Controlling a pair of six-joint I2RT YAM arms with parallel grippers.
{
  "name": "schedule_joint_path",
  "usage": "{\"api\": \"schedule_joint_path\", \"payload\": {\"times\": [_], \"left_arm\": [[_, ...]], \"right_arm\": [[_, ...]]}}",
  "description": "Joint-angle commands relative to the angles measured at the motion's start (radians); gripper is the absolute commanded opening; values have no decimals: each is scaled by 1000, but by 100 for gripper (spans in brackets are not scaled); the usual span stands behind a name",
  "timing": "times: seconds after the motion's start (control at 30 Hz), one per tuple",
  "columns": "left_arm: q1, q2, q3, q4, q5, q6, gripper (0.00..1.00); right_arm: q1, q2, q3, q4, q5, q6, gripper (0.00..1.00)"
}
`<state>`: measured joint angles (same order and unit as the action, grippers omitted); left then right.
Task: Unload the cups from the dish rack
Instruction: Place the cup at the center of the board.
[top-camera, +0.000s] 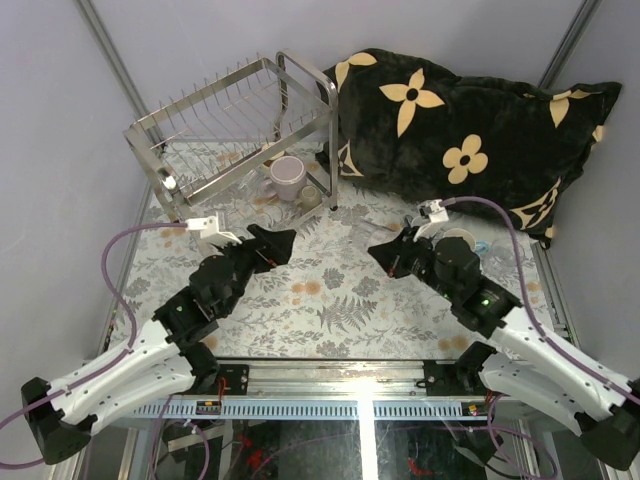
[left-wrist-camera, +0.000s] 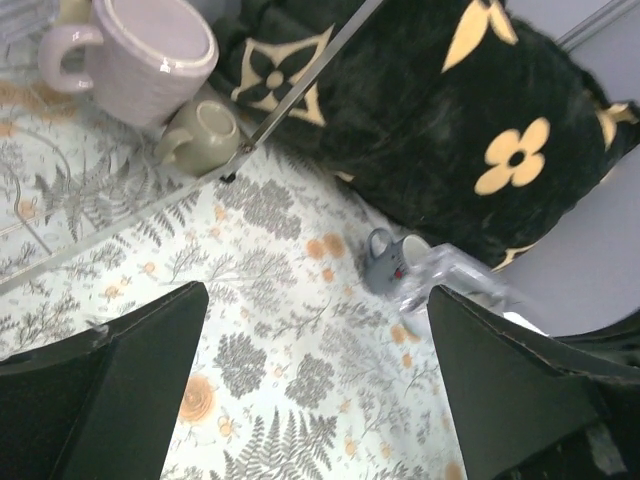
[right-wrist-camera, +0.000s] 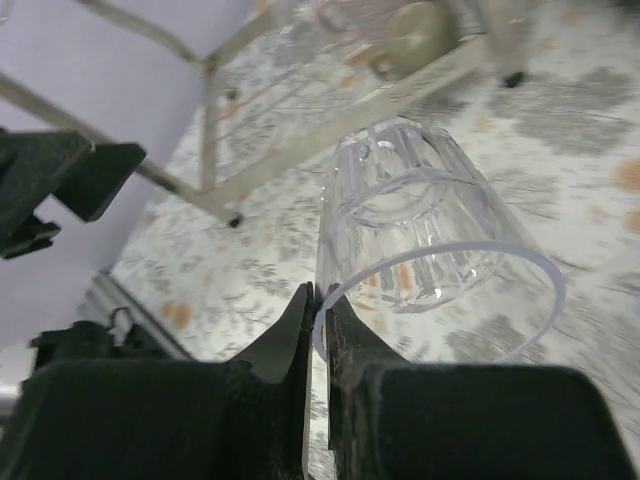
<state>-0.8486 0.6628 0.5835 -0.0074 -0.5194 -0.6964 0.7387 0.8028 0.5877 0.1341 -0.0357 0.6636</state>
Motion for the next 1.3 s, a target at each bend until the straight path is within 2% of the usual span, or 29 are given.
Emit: {"api": "schedule_joint_path", "payload": {"times": [0.0,0.3,0.5,0.67,0.8,0.93,1.27], "left_arm": [[4,21,-45,63,31,-50,91],[3,50,-107,112,78,-68,91],[3,21,-123,118,126,-69,91],[3,22,-128,112,136,-67,91],[3,42,-143,136,155,-81,91],[3,50,-143,133,162,-87,91],[3,-22,-164,115,154,-91,92]], "right_arm": [[-3,-53,189,-515,285,-116,0],[-4,22,377,-998,652,-9,0],[-17,36,447,-1213,768,82,0],[-86,63,463,-1223,695,52,0],[-219,139,429,-1173,561,-52,0],[-286,182,391,-1131,519,-86,0],[-547,269,400,-1076,289,-233,0]]}}
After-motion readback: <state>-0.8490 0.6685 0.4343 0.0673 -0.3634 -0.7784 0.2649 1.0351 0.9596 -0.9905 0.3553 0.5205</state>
